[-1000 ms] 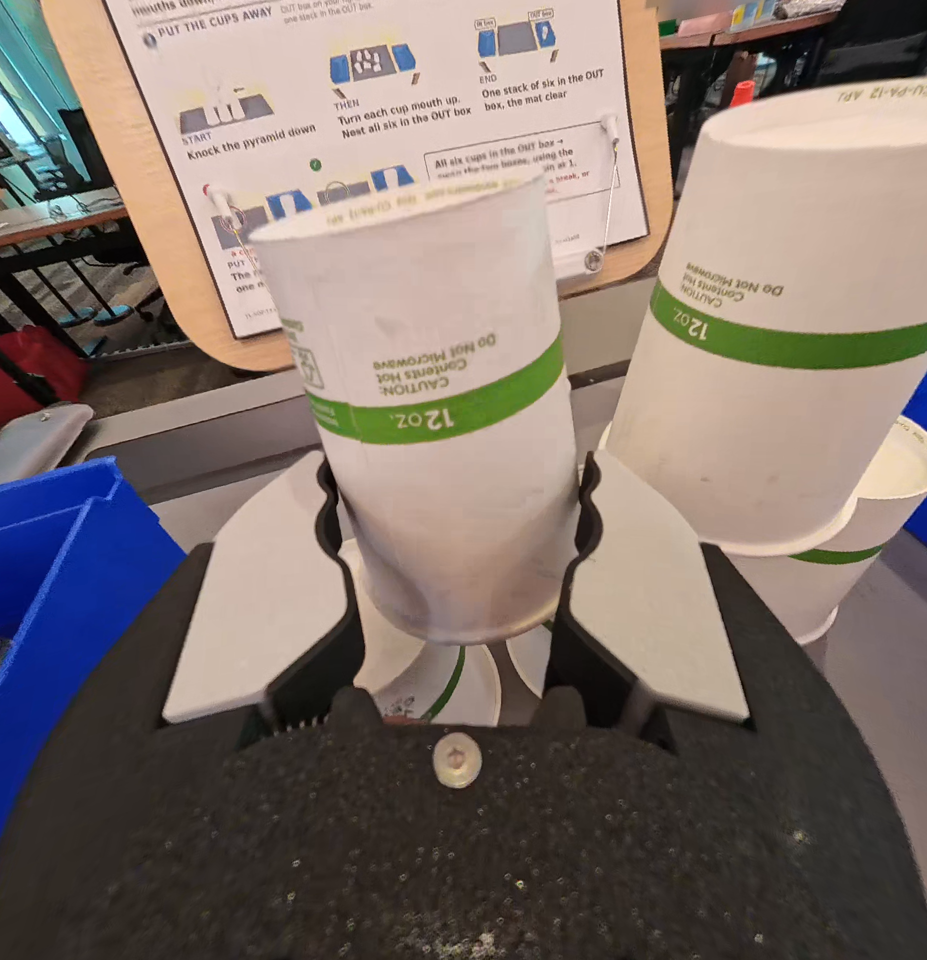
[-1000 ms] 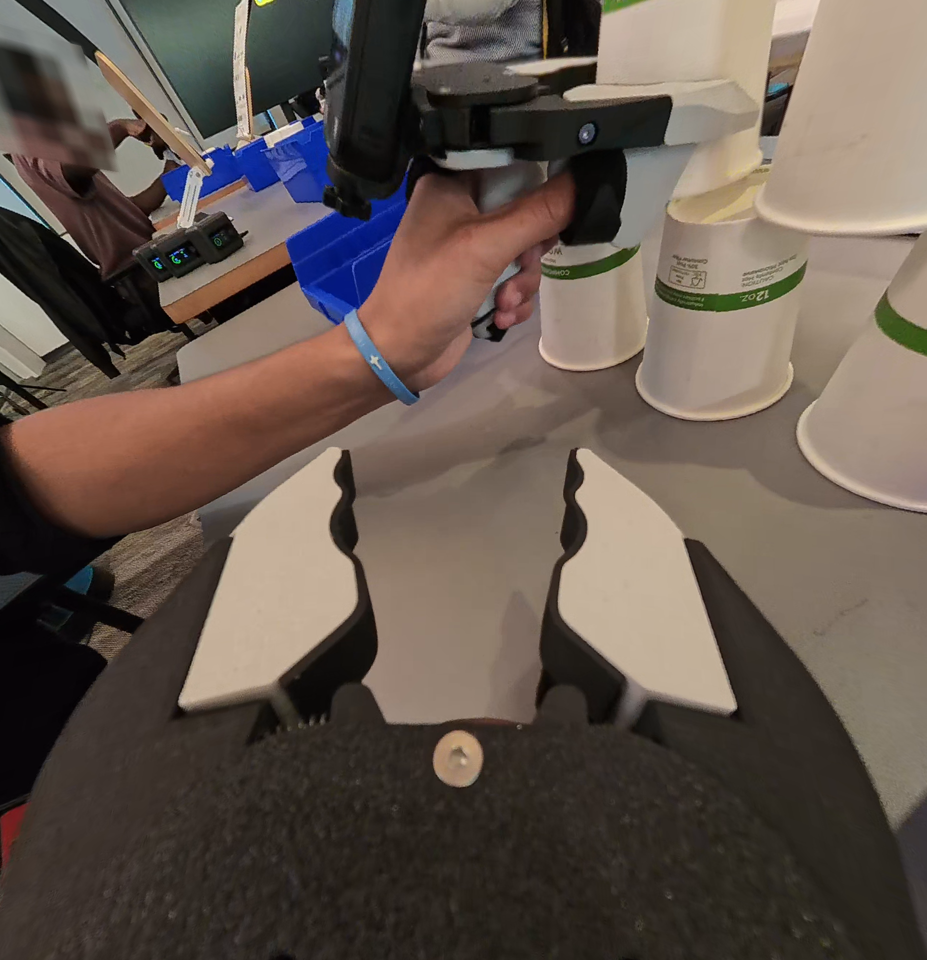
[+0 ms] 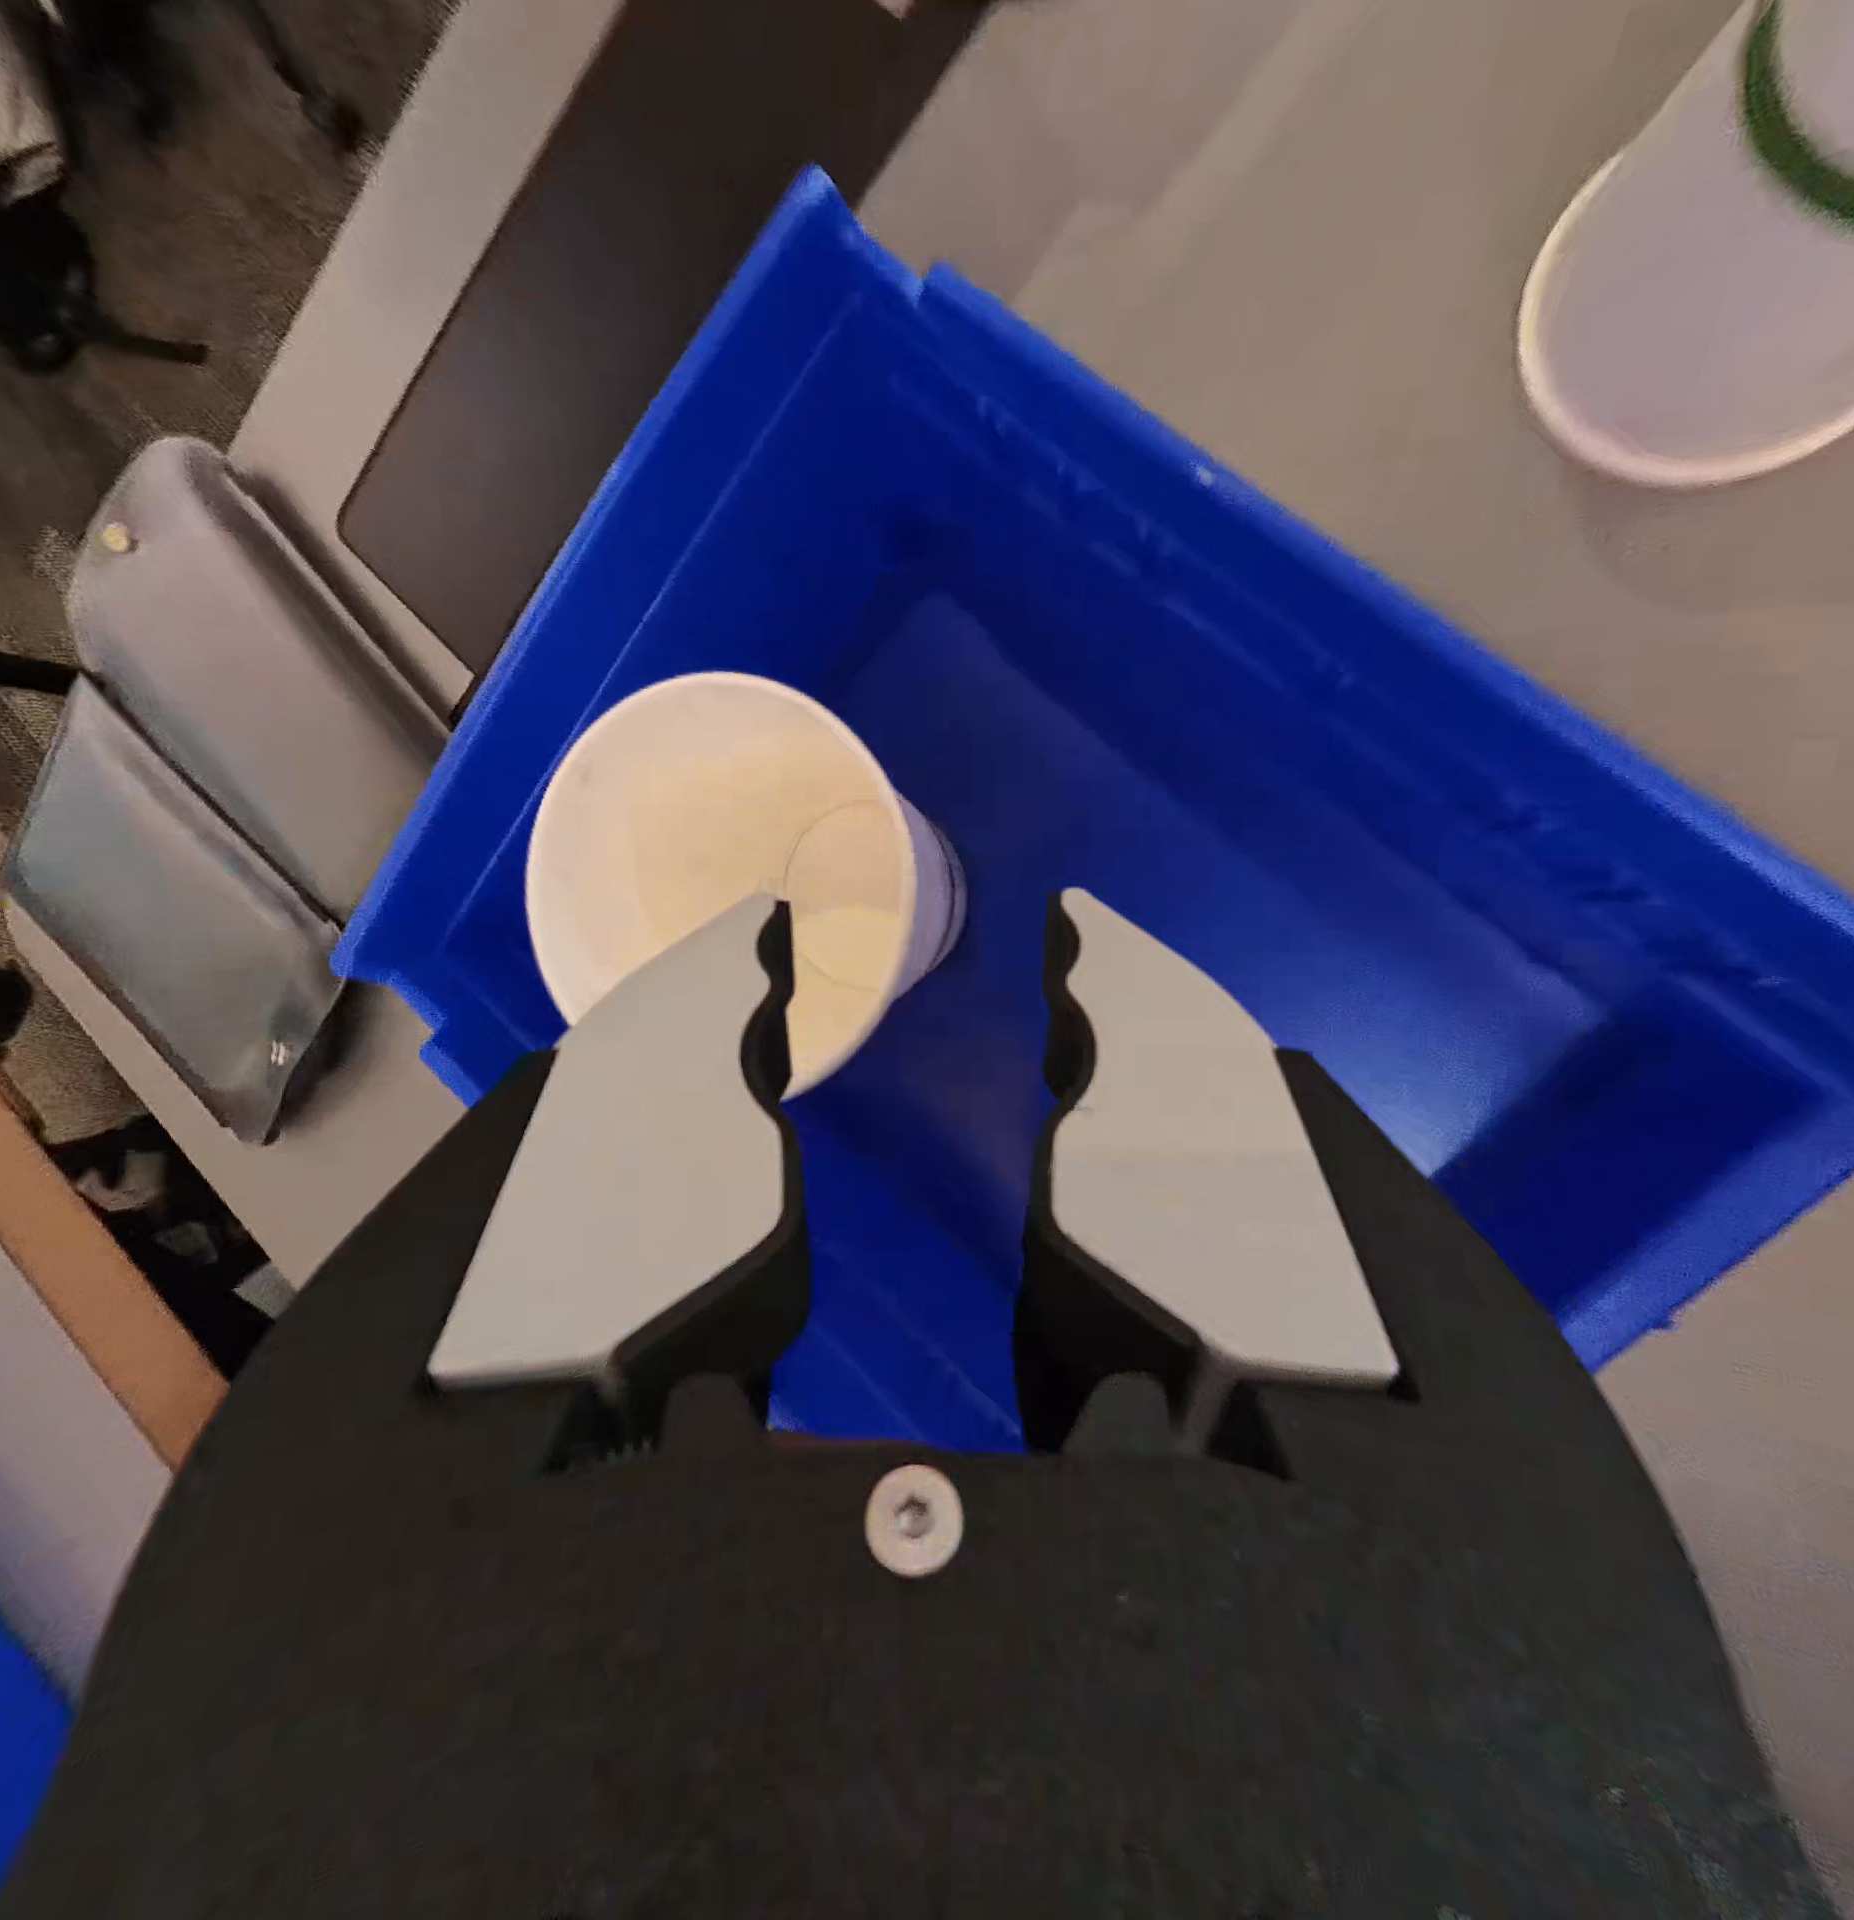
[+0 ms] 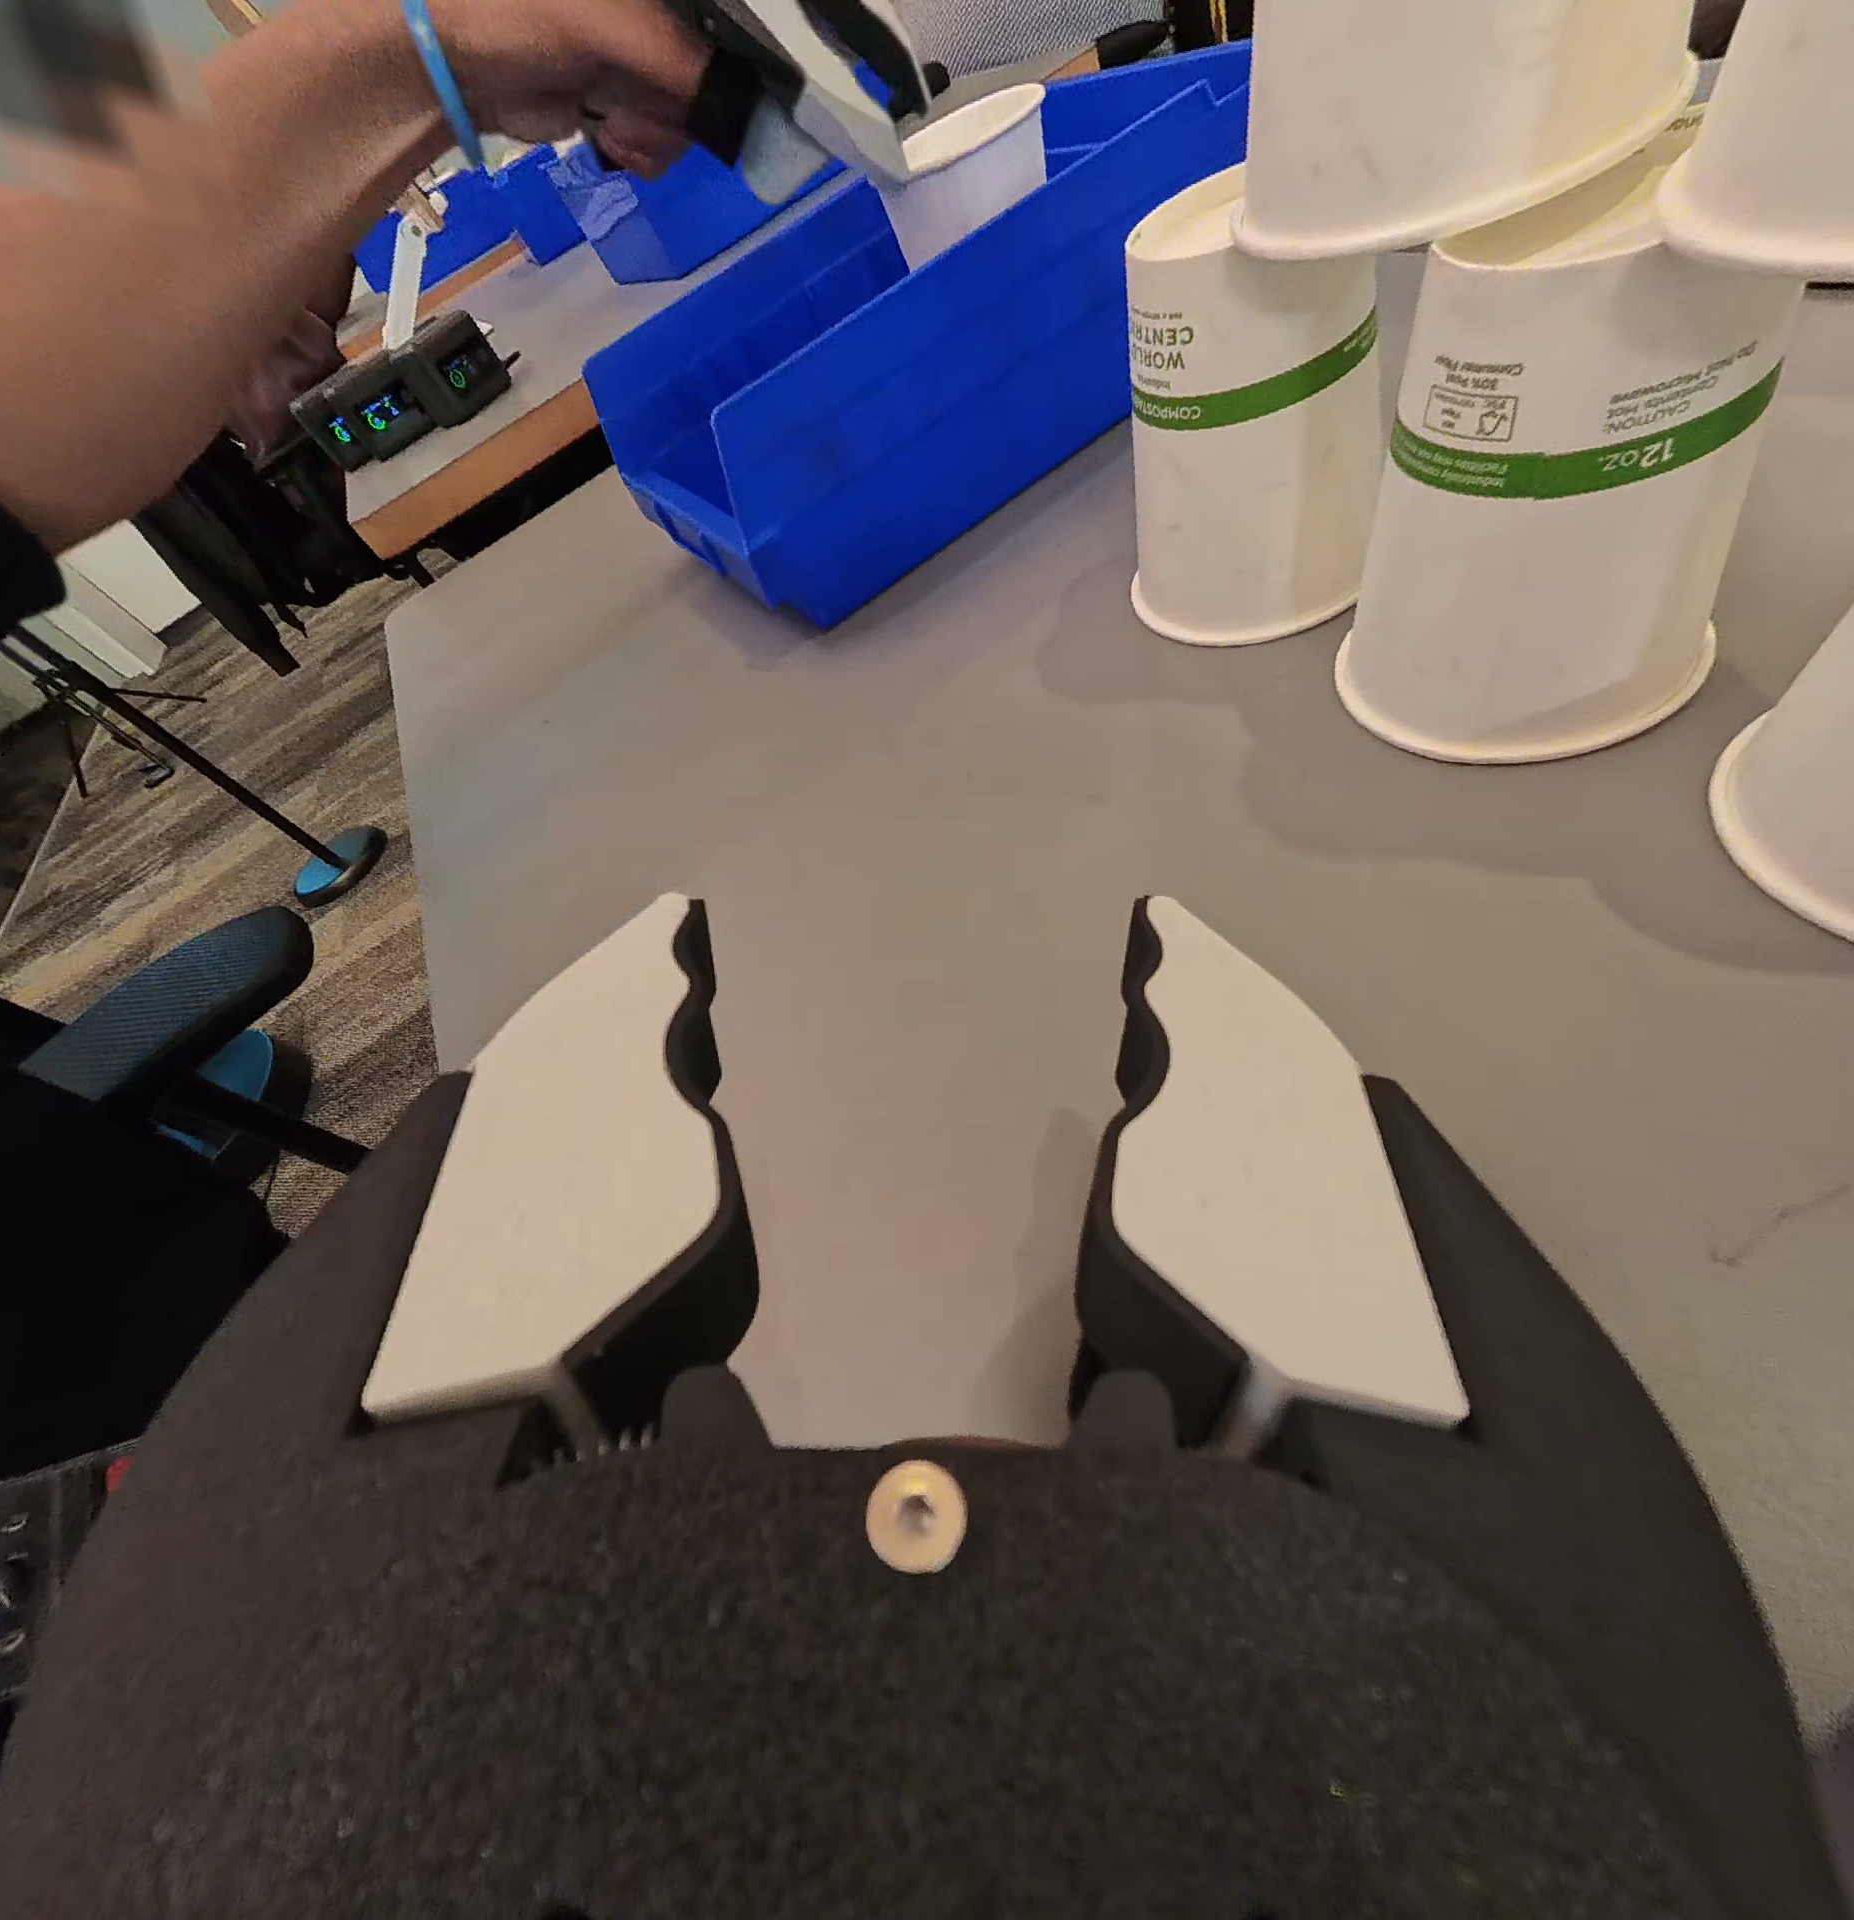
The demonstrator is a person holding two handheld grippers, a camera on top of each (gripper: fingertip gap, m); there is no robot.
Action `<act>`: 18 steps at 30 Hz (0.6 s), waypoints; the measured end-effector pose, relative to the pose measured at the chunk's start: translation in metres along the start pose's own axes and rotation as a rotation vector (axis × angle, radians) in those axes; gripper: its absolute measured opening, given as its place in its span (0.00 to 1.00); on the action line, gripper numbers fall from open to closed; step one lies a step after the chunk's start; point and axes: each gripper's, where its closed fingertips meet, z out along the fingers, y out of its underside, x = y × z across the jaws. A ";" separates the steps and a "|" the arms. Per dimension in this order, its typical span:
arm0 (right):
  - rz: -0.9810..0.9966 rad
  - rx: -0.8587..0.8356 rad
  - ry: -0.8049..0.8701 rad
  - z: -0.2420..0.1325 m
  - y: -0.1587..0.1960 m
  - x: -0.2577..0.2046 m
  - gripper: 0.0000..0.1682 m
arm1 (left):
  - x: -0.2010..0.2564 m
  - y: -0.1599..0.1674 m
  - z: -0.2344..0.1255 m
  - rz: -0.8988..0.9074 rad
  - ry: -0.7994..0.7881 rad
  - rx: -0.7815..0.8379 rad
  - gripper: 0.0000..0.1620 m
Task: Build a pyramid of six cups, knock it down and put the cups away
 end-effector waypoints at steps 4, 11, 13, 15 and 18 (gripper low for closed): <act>0.018 -0.011 0.000 -0.001 0.003 0.004 0.44 | -0.013 0.019 0.029 0.103 -0.056 -0.188 0.24; 0.013 0.010 -0.003 -0.007 -0.004 0.009 0.44 | -0.011 0.015 0.003 0.003 -0.031 -0.039 0.00; -0.004 0.065 -0.045 -0.010 -0.016 0.006 0.44 | 0.004 -0.001 -0.029 -0.082 0.057 0.137 0.00; -0.013 0.146 -0.099 -0.015 -0.032 0.003 0.45 | 0.029 -0.023 -0.069 -0.161 0.190 0.369 0.00; -0.030 0.246 -0.196 -0.020 -0.062 -0.007 0.49 | 0.077 -0.054 -0.125 -0.237 0.413 0.692 0.00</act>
